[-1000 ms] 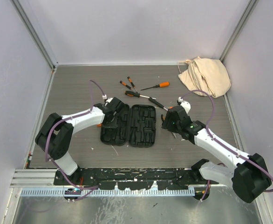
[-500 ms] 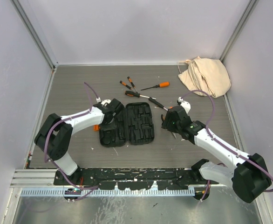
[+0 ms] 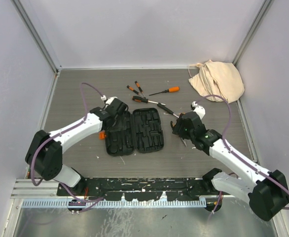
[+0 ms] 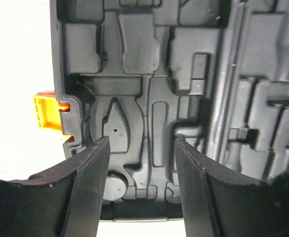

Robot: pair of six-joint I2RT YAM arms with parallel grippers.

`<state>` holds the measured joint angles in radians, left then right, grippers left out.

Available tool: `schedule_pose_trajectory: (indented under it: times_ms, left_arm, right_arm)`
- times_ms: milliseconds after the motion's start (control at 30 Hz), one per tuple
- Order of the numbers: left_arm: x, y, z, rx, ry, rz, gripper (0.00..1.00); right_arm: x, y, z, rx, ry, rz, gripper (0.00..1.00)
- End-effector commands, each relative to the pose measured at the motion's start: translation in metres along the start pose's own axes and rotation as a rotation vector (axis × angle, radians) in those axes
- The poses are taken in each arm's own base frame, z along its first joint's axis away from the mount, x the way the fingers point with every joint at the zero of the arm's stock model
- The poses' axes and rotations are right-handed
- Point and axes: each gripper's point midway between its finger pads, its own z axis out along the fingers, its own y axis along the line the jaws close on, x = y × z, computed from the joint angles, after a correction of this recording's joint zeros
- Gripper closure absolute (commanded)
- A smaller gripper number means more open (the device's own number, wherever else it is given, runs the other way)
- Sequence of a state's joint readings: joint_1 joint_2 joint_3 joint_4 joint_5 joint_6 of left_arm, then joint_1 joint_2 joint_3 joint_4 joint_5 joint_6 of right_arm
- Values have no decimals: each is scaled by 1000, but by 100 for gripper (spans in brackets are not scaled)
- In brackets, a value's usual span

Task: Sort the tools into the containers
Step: Adjust the storage box at the center of the board, then pick up the pliers at the center of the board.

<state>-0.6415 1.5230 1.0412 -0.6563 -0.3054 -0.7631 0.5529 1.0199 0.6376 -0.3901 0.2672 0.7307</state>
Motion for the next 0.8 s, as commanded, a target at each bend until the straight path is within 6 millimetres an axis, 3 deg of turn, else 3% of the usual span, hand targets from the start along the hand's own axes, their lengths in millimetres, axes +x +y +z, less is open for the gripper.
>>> schedule_pose_trajectory:
  times_ms: [0, 233, 433, 533, 767]
  left_arm:
    - [-42, -7, -44, 76, -147, 26, 42]
    - [-78, 14, -103, 125, -353, 48, 28]
    - [-93, 37, -136, 145, -474, 45, 14]
    - [-96, 52, -145, 109, -508, 52, 2]
    - [-97, 91, -147, 55, -504, -8, 2]
  right_arm:
    - [-32, 4, -13, -16, -133, 32, 44]
    - [-47, -7, -22, 19, -228, 61, 43]
    - [-64, -5, -29, 30, -275, 15, 42]
    - [-68, -6, -27, 70, -259, -24, 42]
    - [-72, 2, -13, 102, -137, -200, 42]
